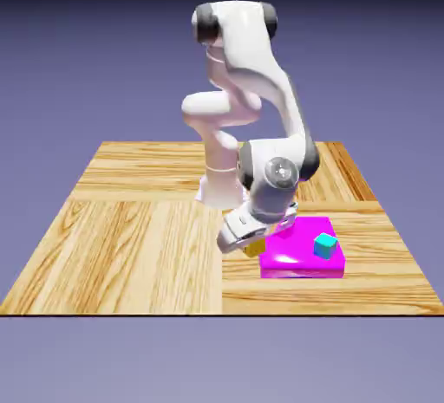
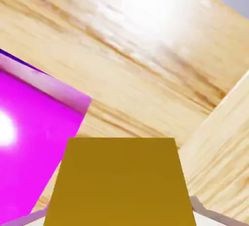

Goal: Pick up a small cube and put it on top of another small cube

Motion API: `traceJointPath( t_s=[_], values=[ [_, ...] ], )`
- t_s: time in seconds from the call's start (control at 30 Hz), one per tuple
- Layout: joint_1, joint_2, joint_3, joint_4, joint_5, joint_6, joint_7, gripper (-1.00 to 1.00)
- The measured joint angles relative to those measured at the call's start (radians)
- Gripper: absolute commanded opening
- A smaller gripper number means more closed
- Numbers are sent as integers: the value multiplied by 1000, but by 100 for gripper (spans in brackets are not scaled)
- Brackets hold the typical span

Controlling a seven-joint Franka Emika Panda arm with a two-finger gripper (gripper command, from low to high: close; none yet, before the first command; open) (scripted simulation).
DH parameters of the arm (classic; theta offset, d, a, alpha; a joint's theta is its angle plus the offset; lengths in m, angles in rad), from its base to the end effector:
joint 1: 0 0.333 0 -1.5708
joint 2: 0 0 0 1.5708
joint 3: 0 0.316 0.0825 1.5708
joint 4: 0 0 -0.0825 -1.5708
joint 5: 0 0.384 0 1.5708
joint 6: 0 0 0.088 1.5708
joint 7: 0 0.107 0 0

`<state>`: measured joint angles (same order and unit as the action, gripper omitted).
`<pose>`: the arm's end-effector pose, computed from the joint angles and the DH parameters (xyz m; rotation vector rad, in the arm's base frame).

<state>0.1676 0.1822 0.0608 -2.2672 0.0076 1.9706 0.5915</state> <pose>0.4633 0.1086 0.2505 2.8460 -0.5268 -0.6576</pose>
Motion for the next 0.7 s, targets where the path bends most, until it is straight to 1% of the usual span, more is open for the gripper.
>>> traceJointPath(
  t_s=[0.4,0.43,0.57,0.6,0.67,0.7],
  values=[
    [-126,-432,294,-391,326,-92,441,-100],
    [-126,-432,294,-391,326,-92,441,-100],
    [-105,-347,321,-480,359,82,431,-100],
    [-101,-328,327,-500,367,121,428,100],
    [-101,-328,327,-500,363,121,430,100],
    [-106,-349,321,-478,355,77,432,100]
  ],
)
